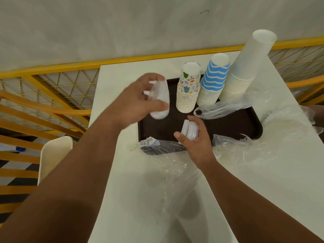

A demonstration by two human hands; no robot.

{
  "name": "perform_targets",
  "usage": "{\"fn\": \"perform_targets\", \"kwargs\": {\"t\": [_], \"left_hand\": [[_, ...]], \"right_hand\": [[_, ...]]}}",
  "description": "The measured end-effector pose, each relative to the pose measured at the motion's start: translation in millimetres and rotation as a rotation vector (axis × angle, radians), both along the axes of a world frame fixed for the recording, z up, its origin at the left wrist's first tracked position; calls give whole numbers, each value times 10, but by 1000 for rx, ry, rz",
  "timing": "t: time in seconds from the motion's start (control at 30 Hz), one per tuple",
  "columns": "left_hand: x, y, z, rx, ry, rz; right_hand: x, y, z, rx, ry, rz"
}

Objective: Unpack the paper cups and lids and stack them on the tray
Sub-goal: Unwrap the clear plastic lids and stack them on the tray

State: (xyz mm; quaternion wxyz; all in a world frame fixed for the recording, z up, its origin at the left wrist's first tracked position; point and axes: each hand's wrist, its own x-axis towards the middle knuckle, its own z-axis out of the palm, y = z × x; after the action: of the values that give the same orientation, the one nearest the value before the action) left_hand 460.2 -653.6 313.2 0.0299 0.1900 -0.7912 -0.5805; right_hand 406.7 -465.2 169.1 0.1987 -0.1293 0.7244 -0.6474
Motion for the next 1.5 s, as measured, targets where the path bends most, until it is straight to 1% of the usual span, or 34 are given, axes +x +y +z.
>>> {"fn": "perform_targets", "kwargs": {"t": [0.07, 0.1, 0.13, 0.17, 0.3, 0.4, 0.57, 0.77, 0.87, 0.9, 0.93, 0.97, 1.0, 1.03, 1.07, 1.1, 1.17, 1.2, 1.27, 1.33, 1.37, 1.43, 1.5], "left_hand": [[-154, -99, 107, -443, -44, 23], [-250, -151, 146, -603, -72, 15], [-350, -196, 187, -699, -106, -5], [-449, -244, 215, -754, -148, -33], [-751, -413, 203, -832, -335, -159], [-881, -452, 117, -860, -394, -219], [-982, -433, -44, -850, -476, -275], [-1000, -413, -152, -866, -464, -293], [-966, -396, -111, -901, -497, -286], [-935, -368, -64, -928, -461, -255], [-884, -314, -6, -942, -366, -195], [-821, -239, 43, -929, -199, -116], [-742, -141, 85, -892, 9, -22], [-657, -29, 109, -834, 181, 64], [-569, 93, 105, -765, 253, 113], [-476, 214, 68, -689, 209, 119], [-326, 382, -171, -531, -92, 36], [-267, 424, -326, -404, -234, -8], [-177, 455, -579, -28, -410, -11], [-121, 468, -699, 311, -485, 25], [-106, 474, -734, 414, -491, 33], [-84, 490, -773, 535, -475, 53], [-80, 479, -786, 590, -464, 82]], "right_hand": [[-5, -11, 0, 16, -6, 2], [-8, -14, 4, 22, -9, 4], [-9, -17, 7, 28, -7, 7], [-8, -17, 7, 31, 0, 9], [-8, -2, 3, 31, 13, 3], [-6, 13, 10, 48, 19, 13], [-7, 38, 19, 86, 38, 28], [-23, 26, 26, 77, 50, 39], [-20, 19, 14, 70, 42, 38], [-19, 19, 10, 64, 41, 38], [-18, 18, 3, 58, 39, 38], [-15, 19, 4, 54, 36, 40], [-12, 16, 5, 53, 32, 43], [-5, 14, 16, 51, 29, 45], [-1, 10, 24, 45, 32, 46], [2, 9, 33, 34, 38, 46], [5, 10, 50, 12, 33, 49], [6, 11, 62, 3, 16, 54], [9, 10, 86, -32, -13, 70], [5, 1, 102, -53, -18, 84], [5, -3, 109, -55, -16, 91], [8, -14, 121, -58, -6, 99], [13, -24, 126, -54, -9, 94]]}}
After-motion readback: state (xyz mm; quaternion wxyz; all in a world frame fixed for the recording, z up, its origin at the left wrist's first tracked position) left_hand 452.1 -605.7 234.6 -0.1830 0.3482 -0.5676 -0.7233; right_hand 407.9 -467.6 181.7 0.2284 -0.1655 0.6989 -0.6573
